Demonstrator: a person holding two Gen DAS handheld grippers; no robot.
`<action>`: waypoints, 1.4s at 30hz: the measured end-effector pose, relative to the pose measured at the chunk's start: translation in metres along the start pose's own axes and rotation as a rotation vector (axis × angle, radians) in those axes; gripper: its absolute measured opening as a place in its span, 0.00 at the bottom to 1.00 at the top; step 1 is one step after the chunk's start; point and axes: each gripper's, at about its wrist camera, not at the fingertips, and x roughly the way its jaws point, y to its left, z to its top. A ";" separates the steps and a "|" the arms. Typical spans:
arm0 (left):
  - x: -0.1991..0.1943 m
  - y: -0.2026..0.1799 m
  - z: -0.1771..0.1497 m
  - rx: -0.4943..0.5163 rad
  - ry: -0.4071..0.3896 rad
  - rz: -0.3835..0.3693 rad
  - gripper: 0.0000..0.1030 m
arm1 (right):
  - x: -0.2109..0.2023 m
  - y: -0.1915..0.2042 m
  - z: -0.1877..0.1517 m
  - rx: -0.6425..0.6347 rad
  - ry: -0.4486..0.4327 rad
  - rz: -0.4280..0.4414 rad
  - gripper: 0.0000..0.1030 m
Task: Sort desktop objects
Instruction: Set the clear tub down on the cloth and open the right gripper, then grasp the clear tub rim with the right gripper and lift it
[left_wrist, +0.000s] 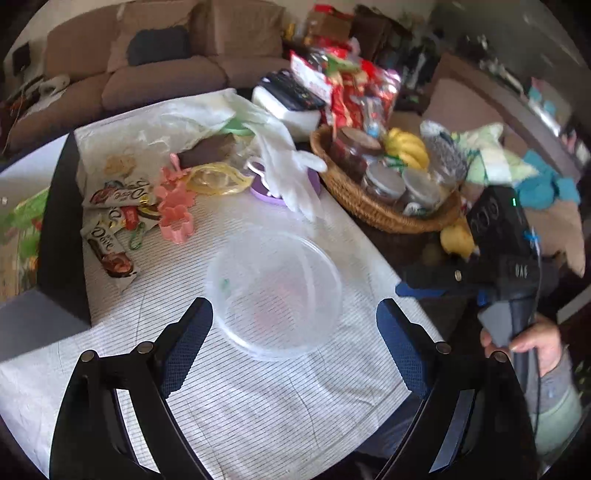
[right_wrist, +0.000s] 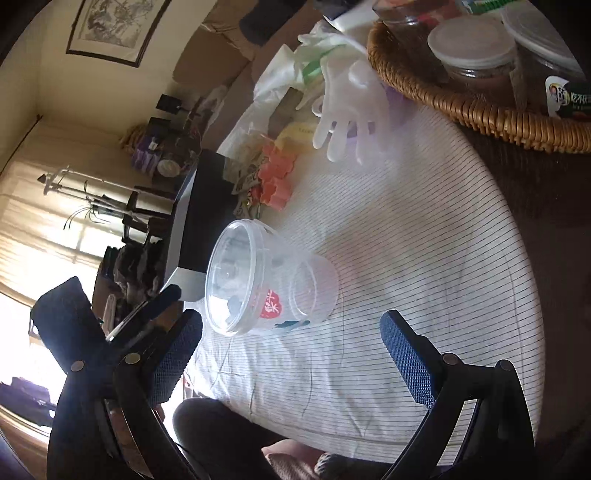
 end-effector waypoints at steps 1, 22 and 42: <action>-0.003 0.017 0.000 -0.047 -0.011 0.002 0.92 | 0.002 0.006 -0.004 -0.031 -0.011 -0.008 0.97; 0.085 0.121 0.027 -0.302 0.036 -0.445 1.00 | 0.125 0.097 -0.071 -0.676 -0.190 -0.486 1.00; 0.044 0.125 0.011 -0.337 -0.052 -0.597 1.00 | 0.109 0.101 -0.015 -0.601 -0.285 -0.315 0.95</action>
